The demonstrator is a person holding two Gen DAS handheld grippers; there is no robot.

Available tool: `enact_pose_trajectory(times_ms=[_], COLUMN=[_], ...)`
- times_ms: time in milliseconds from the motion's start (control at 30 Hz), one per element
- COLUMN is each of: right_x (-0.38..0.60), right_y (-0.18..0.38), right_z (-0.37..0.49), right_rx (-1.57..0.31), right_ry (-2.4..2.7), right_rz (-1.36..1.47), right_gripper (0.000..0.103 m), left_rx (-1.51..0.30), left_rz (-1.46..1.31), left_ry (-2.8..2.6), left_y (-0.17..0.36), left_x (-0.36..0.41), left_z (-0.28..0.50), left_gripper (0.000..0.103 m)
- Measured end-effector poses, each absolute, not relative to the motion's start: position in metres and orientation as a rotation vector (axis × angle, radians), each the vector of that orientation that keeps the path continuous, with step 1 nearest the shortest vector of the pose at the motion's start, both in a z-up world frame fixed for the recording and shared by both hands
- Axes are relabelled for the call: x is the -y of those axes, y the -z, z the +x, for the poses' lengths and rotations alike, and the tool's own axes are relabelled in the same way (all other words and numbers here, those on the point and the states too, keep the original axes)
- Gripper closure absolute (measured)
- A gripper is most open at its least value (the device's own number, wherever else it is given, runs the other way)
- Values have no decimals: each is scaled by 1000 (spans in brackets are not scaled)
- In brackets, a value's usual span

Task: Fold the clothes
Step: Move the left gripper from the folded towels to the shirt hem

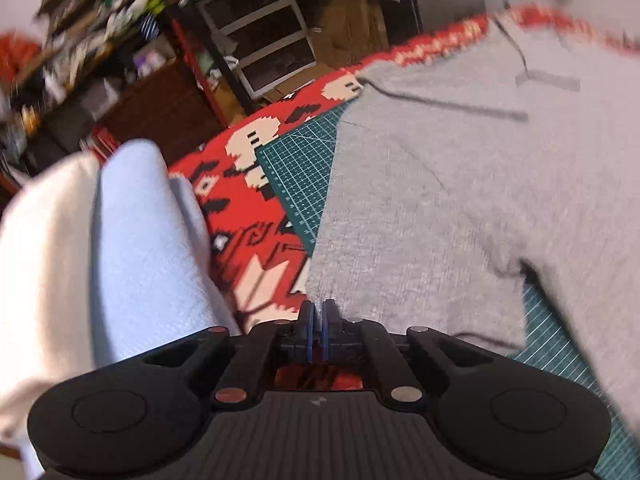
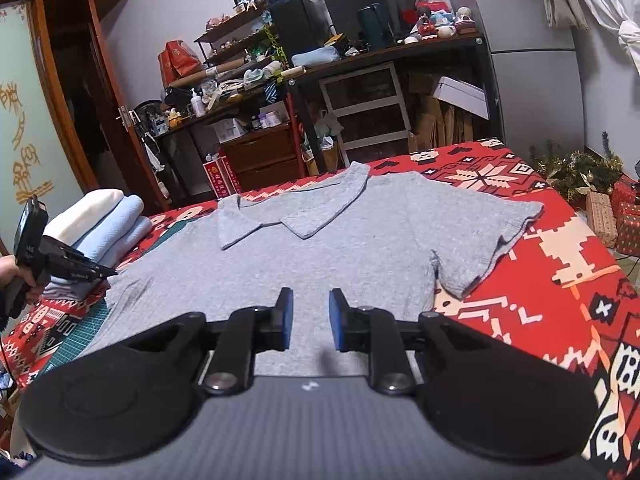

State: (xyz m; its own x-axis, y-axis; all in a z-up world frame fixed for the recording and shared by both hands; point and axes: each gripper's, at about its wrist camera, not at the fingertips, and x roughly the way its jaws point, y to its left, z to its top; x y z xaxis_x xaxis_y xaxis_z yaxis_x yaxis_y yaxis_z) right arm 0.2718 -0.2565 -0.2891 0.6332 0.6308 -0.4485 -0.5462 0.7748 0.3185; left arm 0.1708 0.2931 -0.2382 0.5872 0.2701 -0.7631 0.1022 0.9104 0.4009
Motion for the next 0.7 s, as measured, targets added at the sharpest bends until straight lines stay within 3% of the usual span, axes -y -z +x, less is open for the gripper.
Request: enact_pose_trajectory(times_ms=[333,533,700], right_x=[264,264,260], right_y=[286,284,280], right_z=[266,263,260], right_rx=[-565,-563,-560], right_ry=[-663,-659,-650], right_rz=[155,149,126], right_gripper=[81,77,74], left_rx=[-966,-959,-913], left_rz=[569,582,542], left_ry=[-181,-206,-211], left_y=[250,241,221], left_x=[-297,-297,-299], left_z=[174,171,166], left_gripper=[98,83,82])
